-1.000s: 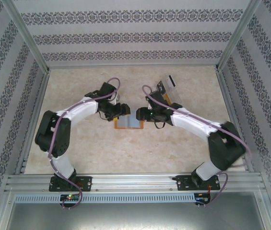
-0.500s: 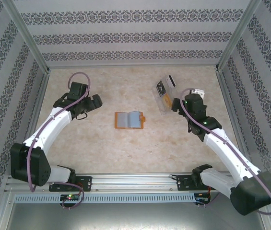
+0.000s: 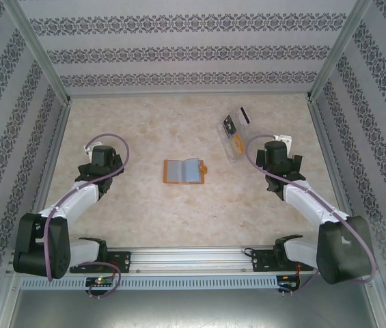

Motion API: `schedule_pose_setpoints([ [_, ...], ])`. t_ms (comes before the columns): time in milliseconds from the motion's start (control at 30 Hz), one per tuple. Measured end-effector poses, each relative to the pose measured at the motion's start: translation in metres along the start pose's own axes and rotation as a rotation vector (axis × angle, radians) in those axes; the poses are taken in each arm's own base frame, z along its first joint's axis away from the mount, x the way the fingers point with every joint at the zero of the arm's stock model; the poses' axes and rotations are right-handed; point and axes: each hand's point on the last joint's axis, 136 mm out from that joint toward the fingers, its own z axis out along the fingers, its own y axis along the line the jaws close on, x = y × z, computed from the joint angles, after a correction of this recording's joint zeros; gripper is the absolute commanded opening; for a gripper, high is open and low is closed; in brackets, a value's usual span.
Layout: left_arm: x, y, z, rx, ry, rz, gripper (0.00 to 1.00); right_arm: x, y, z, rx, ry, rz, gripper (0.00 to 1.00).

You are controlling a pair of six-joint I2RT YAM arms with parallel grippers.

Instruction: Take the credit cards out of the card holder

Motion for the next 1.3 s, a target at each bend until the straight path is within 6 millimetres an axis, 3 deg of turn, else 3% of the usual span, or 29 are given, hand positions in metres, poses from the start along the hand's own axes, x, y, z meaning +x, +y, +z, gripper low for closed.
schedule_pose_setpoints([
  [233,0.001,-0.01,0.015,0.093,-0.094,0.041,0.99,0.006,0.0,0.015,-0.052,-0.103,0.013,0.98],
  [400,-0.003,-0.022,0.015,0.187,-0.165,0.056,0.99,0.01,0.013,0.016,-0.146,-0.178,0.011,0.98],
  [600,-0.015,-0.039,0.012,0.282,-0.243,0.081,0.99,-0.006,0.027,0.011,-0.224,-0.284,-0.002,0.98],
  [767,-0.022,-0.047,0.014,0.313,-0.287,0.103,0.99,-0.001,0.035,0.022,-0.251,-0.29,-0.027,0.98],
  [1133,-0.003,-0.05,0.039,0.298,-0.239,0.129,0.99,0.006,0.04,0.029,-0.287,-0.317,-0.02,0.98],
  [1300,-0.002,-0.05,0.042,0.298,-0.239,0.129,0.99,0.006,0.039,0.028,-0.29,-0.324,-0.018,0.98],
])
